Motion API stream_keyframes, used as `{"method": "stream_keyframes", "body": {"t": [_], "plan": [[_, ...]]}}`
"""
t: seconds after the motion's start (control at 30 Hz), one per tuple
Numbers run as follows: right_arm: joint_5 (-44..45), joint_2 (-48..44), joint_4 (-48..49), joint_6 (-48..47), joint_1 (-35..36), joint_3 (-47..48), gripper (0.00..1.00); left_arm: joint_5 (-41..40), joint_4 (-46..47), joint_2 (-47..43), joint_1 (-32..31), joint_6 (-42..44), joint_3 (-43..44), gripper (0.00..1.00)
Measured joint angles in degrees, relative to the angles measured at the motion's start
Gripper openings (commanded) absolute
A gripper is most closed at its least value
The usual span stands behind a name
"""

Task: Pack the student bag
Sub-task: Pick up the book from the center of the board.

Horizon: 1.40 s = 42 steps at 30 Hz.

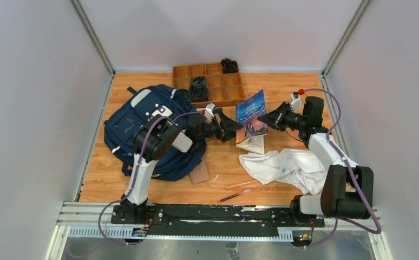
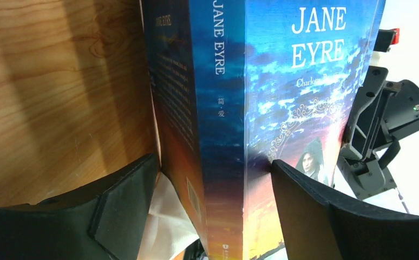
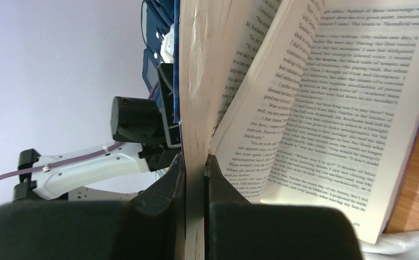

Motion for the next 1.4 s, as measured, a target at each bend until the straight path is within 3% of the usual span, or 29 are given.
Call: {"method": "stream_keyframes", "body": {"t": [0.1,0.3,0.5,0.57,0.63,0.8,0.87,1.0,1.13,1.3,1.4], "plan": [[-0.5,0.3,2.4,1.5,0.0,-1.3,0.0,0.0,6.0,3.2,-0.2,-3.9,0.0,0.75],[-1.8,1.4,5.4,4.0,0.0,-2.1,0.0,0.0,7.9,2.8,-0.9,-5.1,0.7,0.52],[-2.0,2.2,6.4,4.6,-0.1,-2.2,0.0,-0.4,7.6,2.8,-0.7,-6.2,1.0,0.09],[-1.9,2.5,6.5,4.4,-0.3,-2.2,0.0,-0.8,7.5,2.7,-0.7,-6.1,1.0,0.0],[-2.0,3.1,6.1,4.1,-0.4,-2.2,0.04,-0.8,6.1,2.2,-0.7,-5.6,1.0,0.0],[-1.9,5.6,2.3,2.6,-1.0,-1.1,0.88,-1.1,-4.3,-2.3,0.0,0.0,0.9,0.0],[-1.2,5.3,-1.6,0.6,-1.1,-0.6,0.93,-1.6,-10.2,-6.1,0.2,3.4,0.9,0.0],[2.4,2.7,-12.5,-3.6,-1.8,2.1,0.95,-2.8,-21.9,-14.9,0.2,10.5,1.1,0.0],[4.8,-2.2,-17.4,-5.0,-3.9,4.1,0.97,-5.4,-33.0,-22.3,0.4,18.2,3.2,0.0],[3.5,-6.4,-17.9,-1.8,-4.4,4.5,0.98,-12.7,-45.2,-29.5,0.7,26.5,6.4,0.0],[1.7,-7.7,-13.0,4.3,-3.4,3.3,0.98,-17.6,-48.5,-33.9,0.8,28.6,6.6,0.0]]}}
